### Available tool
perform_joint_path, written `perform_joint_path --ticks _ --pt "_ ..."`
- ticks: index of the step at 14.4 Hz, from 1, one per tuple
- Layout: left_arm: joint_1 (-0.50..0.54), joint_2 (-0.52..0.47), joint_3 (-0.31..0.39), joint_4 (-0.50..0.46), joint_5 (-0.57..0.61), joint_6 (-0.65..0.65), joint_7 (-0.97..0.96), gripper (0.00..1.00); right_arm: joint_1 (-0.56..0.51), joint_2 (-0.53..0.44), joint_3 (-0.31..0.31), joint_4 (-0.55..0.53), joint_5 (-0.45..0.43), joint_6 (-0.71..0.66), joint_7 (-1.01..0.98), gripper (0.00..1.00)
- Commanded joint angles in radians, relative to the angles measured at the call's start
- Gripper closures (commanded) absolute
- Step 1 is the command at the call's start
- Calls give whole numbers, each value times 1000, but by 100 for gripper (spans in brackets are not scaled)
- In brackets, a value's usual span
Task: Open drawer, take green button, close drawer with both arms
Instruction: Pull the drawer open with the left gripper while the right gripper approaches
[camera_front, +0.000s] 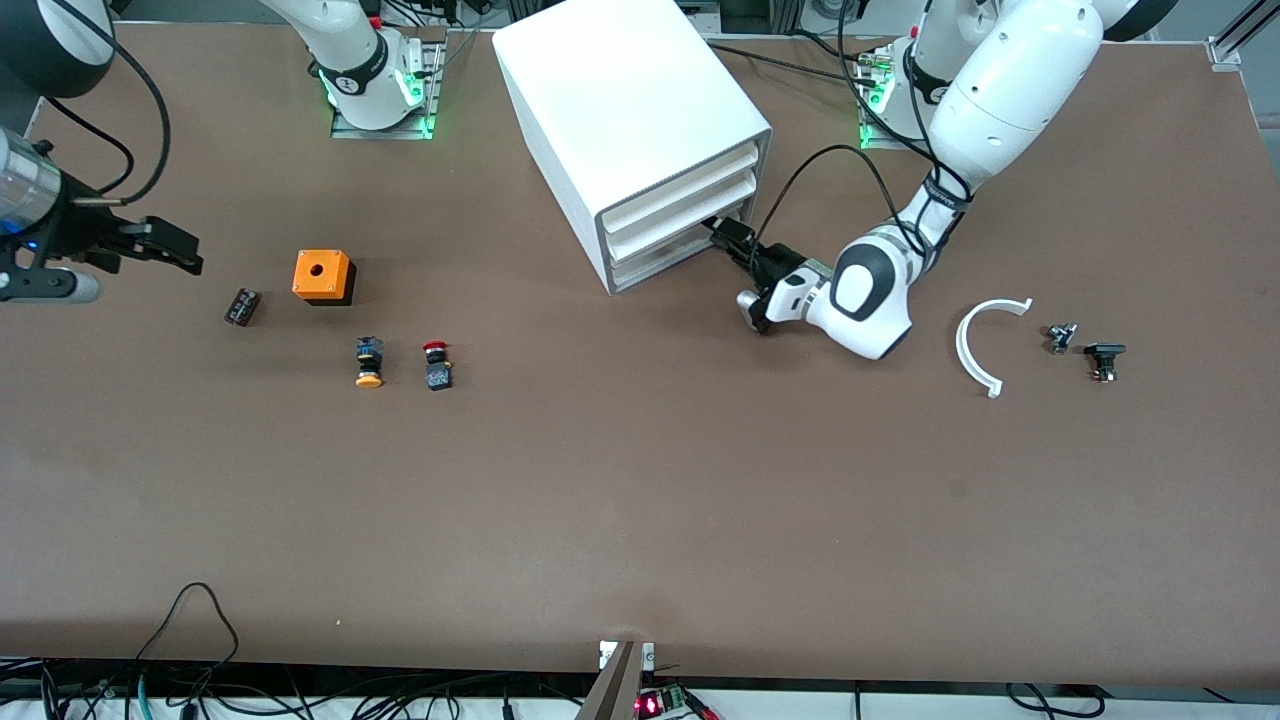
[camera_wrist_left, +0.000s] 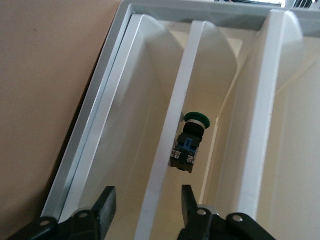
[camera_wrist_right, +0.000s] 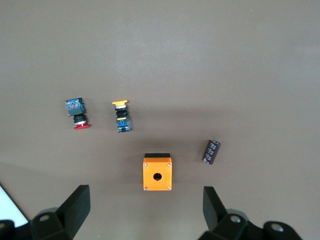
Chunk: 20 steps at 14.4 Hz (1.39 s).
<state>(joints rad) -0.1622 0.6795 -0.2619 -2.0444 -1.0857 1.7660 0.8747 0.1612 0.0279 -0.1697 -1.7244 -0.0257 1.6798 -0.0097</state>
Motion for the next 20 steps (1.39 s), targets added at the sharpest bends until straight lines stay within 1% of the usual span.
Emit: perform_joint_path --ticks 1,2,3,4,8,10,11,13,15,17,19,20 --pt "-2 -2 -11 -29 -40 20 30 42 3 13 -2 26 18 -2 2 0" --pt "-2 -2 -16 -36 -42 21 30 51 3 15 -1 26 20 0 4 0" --pt "-2 -2 -16 -40 -42 21 30 71 4 24 -1 26 20 -2 4 0" --pt "-2 -2 -16 -40 -40 21 30 100 8 38 -1 26 23 1 4 0" --pt "10 -8 -14 -37 -45 16 26 100 18 87 -1 28 119 21 2 0" --pt "24 -14 -1 -30 -46 12 23 100 29 119 -1 28 127 61 2 0" --pt "35 -21 13 -23 -45 13 26 100 46 133 -1 29 124 84 1 0" --pt "52 -38 77 -7 -43 16 27 100 81 164 -1 41 119 116 -4 0" --pt "73 -43 133 29 -45 18 27 100 118 197 -1 71 124 110 -13 0" --pt "92 -43 156 58 -45 18 23 100 173 224 -1 86 127 115 -6 0" --pt "95 -41 162 79 -42 16 21 100 250 253 -1 109 127 121 -10 0" --pt "96 -43 164 84 -40 18 15 69 292 268 -1 130 128 129 -12 0"
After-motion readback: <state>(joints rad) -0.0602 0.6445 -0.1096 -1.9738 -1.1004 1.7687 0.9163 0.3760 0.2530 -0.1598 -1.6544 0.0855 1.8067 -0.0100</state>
